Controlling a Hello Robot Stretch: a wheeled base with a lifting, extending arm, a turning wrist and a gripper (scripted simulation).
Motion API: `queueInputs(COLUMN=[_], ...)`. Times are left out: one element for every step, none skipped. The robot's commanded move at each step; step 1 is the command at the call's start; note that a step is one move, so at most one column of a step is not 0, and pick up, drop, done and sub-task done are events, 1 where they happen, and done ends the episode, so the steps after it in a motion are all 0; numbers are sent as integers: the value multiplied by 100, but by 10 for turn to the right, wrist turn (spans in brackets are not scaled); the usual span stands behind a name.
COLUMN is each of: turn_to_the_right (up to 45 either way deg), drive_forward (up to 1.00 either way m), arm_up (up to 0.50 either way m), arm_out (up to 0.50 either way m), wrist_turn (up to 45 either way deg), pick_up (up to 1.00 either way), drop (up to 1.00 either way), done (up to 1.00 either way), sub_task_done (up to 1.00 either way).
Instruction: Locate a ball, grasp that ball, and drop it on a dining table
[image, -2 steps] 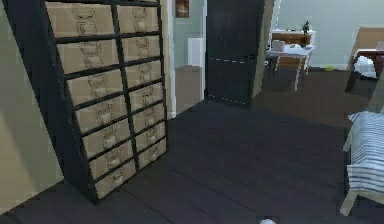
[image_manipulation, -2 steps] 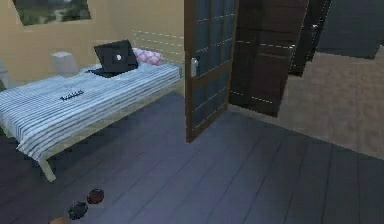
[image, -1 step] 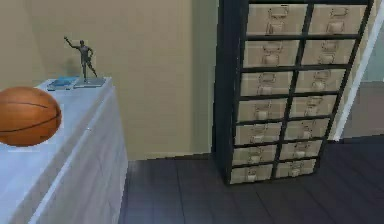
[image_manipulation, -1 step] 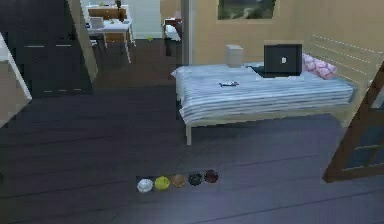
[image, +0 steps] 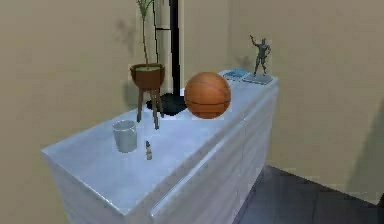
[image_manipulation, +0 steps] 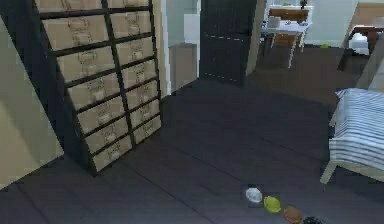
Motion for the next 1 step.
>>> queueInputs(turn_to_the_right=[-450], drive_forward=[0], arm_up=[0], arm_out=[0], wrist_turn=[0], pick_up=[0], drop=[0], done=[0], sub_task_done=[0])
